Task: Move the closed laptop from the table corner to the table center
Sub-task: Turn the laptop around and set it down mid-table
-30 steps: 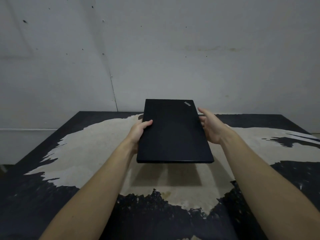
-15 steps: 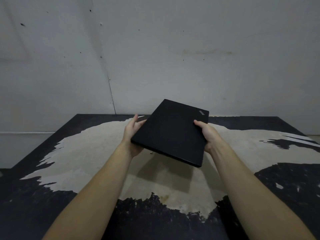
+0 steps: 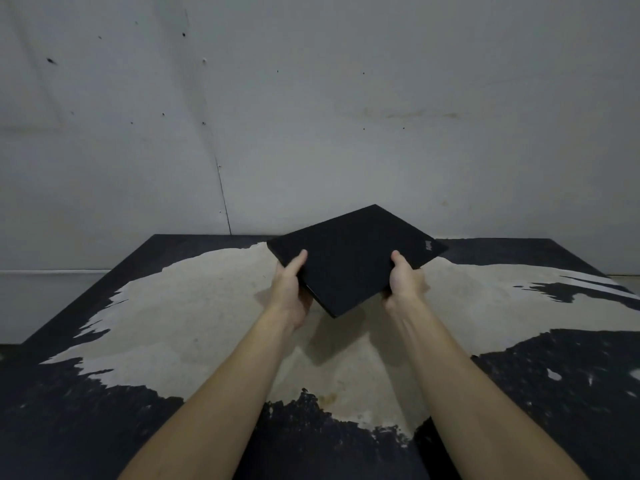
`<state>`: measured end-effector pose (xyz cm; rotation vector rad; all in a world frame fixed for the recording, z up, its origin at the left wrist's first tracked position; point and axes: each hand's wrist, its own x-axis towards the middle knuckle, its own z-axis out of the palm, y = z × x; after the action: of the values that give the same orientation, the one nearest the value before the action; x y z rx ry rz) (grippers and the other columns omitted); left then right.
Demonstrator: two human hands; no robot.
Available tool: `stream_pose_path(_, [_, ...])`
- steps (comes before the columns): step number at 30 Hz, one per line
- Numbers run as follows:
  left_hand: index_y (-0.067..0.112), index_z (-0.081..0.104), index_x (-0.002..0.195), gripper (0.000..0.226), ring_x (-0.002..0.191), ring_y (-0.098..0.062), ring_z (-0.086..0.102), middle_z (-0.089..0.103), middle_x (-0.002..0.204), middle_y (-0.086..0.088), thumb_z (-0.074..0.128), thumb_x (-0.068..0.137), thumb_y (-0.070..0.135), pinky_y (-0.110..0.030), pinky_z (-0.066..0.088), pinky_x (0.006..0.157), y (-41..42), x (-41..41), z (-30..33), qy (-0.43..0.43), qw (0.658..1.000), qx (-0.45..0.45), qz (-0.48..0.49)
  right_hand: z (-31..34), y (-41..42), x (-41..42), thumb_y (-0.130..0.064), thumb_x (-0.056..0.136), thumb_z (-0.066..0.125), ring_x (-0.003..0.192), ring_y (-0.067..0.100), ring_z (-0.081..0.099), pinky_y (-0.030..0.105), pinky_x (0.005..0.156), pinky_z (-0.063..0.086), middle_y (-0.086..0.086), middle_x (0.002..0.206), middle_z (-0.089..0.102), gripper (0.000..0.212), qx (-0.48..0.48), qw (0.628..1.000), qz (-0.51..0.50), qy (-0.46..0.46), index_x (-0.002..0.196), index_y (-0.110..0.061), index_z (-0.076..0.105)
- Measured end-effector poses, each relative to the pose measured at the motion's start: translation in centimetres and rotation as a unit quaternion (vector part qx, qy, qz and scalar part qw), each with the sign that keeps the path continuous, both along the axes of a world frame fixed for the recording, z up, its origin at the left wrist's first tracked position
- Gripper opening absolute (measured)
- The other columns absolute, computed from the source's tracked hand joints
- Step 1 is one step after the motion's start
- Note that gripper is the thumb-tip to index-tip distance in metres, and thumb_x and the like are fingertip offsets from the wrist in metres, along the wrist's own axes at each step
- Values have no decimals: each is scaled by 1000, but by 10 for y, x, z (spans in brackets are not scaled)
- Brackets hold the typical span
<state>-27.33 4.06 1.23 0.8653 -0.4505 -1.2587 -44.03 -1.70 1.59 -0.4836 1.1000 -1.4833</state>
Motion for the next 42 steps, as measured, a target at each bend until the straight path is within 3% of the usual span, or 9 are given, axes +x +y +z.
stream_pose_path(4, [21, 57, 138, 42, 114, -31, 71, 73, 127, -9, 65, 97, 15, -55, 57, 98, 2, -8, -1, -28, 999, 0, 28, 2, 4, 5, -21, 98, 66, 99, 27, 74, 44, 81, 64, 7, 116, 75, 30, -22, 1000, 5, -4, 127, -15, 60])
stream_pose_path(7, [15, 57, 134, 36, 116, -37, 68, 70, 130, -17, 59, 97, 11, -59, 55, 99, -2, -1, 6, -28, 999, -15, 40, 6, 8, -3, -20, 99, 66, 94, 23, 75, 38, 68, 64, 6, 109, 76, 27, -39, 996, 69, -30, 125, -14, 63])
stream_pose_path(11, [9, 58, 136, 39, 112, -39, 69, 70, 128, -20, 57, 98, 16, -48, 64, 79, 2, 17, 17, -24, 999, 2, 41, 16, 9, -29, -32, 102, 61, 78, 21, 78, 37, 63, 64, 5, 102, 73, 22, -55, 985, 158, -45, 113, -14, 66])
stream_pose_path(18, [8, 59, 140, 51, 95, -32, 74, 74, 124, -17, 62, 93, 28, -37, 61, 59, 9, 40, 22, -45, 998, 41, 14, 26, -6, -77, -50, 99, 59, 86, 26, 80, 40, 72, 65, 11, 109, 78, 49, -47, 986, 148, -54, 121, -7, 67])
stream_pose_path(23, [6, 56, 139, 48, 87, -30, 73, 73, 122, -17, 63, 95, 24, -34, 61, 53, 11, 54, 23, -72, 996, 55, -7, 33, -10, -95, -52, 94, 65, 81, 20, 77, 37, 72, 62, 6, 92, 82, 41, -2, 971, 218, 104, 95, -13, 76])
stream_pose_path(28, [14, 63, 105, 9, 73, -24, 71, 74, 92, -8, 60, 97, 16, -28, 58, 48, 5, 60, 17, -126, 989, 72, -29, 34, -7, -89, -41, 90, 76, 56, 9, 73, 24, 51, 58, 0, 90, 78, 26, 15, 922, 273, 273, 105, -20, 72])
stream_pose_path(31, [15, 65, 96, 8, 65, -20, 73, 78, 80, -7, 59, 98, 10, -28, 59, 48, 0, 59, 12, -159, 985, 62, -16, 20, -9, -86, -34, 90, 78, 54, 9, 73, 20, 47, 55, 0, 84, 79, 25, -15, 925, 238, 295, 105, -15, 73])
stream_pose_path(37, [10, 57, 134, 41, 87, -24, 73, 72, 120, -15, 69, 96, 16, -28, 59, 50, -17, 58, -4, -244, 966, 80, 2, -10, -16, -88, -29, 89, 79, 90, 25, 78, 33, 77, 64, 11, 106, 80, 37, -58, 935, 186, 297, 116, -4, 74])
stream_pose_path(42, [17, 59, 129, 39, 89, -21, 72, 70, 124, -10, 74, 94, 17, -31, 60, 59, -28, 59, -19, -266, 960, 89, 14, -29, -16, -88, -28, 89, 80, 64, 9, 76, 25, 57, 59, 5, 91, 79, 22, -63, 933, 155, 320, 100, -10, 73])
